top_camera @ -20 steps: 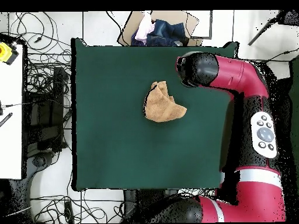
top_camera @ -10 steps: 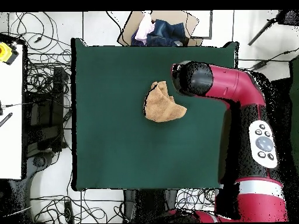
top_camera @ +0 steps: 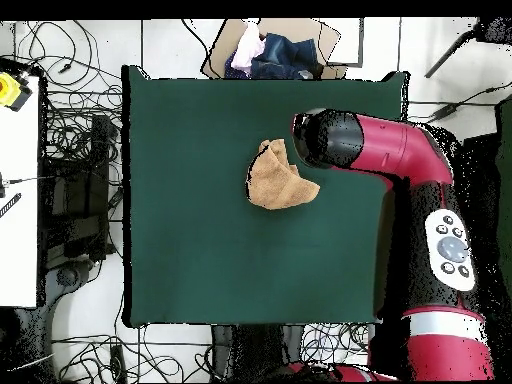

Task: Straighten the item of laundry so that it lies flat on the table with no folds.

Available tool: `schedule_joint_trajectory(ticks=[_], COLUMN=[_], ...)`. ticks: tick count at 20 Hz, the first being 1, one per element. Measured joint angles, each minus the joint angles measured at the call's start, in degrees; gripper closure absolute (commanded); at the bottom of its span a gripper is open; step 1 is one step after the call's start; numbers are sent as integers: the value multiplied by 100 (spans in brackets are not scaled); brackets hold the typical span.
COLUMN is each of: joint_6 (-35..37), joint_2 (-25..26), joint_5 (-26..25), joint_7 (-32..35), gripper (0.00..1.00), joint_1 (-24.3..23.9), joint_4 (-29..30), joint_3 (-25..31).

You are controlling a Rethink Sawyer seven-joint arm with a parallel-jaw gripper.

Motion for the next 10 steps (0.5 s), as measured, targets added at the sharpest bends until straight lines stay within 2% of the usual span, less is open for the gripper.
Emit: schedule_joint_trajectory(ticks=[10], joint_6=[164], joint_2=[60], joint_5=[0], joint_7=[0], gripper=[0], joint_1=[-5], joint_4=[-111], joint_3=[0])
